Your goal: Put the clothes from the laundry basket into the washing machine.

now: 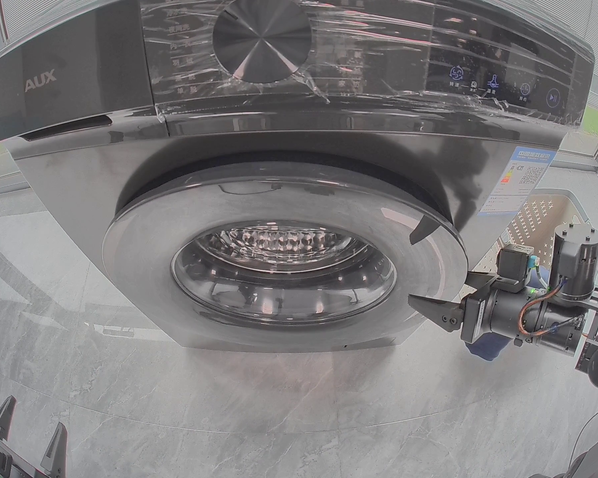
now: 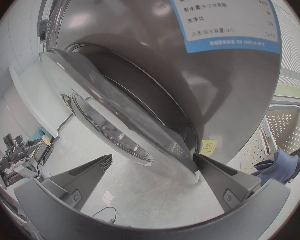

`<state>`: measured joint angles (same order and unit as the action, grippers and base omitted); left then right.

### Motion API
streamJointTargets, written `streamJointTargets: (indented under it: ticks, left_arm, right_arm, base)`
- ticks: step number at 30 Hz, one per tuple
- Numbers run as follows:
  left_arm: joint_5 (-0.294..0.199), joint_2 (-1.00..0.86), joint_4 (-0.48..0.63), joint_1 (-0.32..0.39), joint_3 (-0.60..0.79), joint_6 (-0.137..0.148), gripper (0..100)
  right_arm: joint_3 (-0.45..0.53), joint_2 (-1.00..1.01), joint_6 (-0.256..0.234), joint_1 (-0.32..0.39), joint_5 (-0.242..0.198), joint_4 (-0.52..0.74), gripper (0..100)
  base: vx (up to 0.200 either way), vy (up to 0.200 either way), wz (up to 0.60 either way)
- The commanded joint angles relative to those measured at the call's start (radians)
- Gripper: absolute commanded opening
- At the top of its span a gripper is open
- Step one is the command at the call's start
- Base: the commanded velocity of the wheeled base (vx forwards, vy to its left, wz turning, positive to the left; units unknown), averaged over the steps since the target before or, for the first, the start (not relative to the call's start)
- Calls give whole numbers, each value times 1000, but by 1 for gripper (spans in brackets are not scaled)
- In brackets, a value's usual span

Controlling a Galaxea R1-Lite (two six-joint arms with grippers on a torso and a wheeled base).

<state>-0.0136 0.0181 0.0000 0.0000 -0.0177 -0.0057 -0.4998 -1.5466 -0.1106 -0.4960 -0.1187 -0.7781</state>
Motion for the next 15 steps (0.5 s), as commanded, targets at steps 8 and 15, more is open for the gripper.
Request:
streamJointTargets:
  ticks: [8, 15]
  left_arm:
    - [0, -18, 0, 0, 16, 1, 100]
    - [-2, -18, -2, 0, 16, -7, 100]
  right_arm:
    - [132, 115, 12, -6, -22, 3, 100]
    - [76, 68, 19, 25, -19, 0, 100]
  base:
    - [0, 0, 0]
    - [-86, 0, 0]
